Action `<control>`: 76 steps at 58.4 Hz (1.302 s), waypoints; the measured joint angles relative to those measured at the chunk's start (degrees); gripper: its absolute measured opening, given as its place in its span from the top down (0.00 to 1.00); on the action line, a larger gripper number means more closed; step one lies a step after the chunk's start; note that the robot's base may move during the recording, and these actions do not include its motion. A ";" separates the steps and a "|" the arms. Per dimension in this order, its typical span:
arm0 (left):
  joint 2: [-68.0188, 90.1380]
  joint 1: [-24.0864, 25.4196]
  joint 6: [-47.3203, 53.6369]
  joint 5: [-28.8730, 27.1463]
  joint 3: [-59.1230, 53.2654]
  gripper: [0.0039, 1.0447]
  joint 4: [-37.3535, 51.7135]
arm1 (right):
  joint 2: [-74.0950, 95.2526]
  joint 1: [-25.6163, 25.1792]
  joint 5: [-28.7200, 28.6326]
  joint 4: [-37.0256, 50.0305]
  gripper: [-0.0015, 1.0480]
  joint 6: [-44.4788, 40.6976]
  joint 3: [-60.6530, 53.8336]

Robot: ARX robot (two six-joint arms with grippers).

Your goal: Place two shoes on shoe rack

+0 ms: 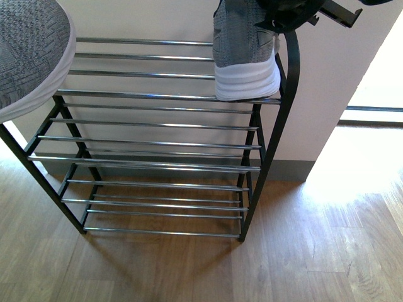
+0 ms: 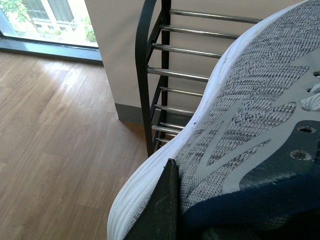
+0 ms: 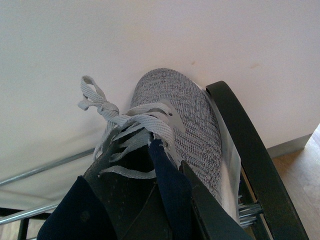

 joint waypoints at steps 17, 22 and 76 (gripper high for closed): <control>0.00 0.00 0.00 0.00 0.00 0.99 0.00 | 0.50 -0.04 -0.48 1.84 0.92 -2.38 0.31; 0.00 0.00 0.00 0.02 0.00 0.99 0.00 | 0.50 -0.09 -0.94 2.82 0.80 -3.10 0.31; 0.00 0.00 0.00 0.00 0.00 0.99 0.00 | -29.48 -4.44 -17.77 11.61 0.09 -13.88 -21.27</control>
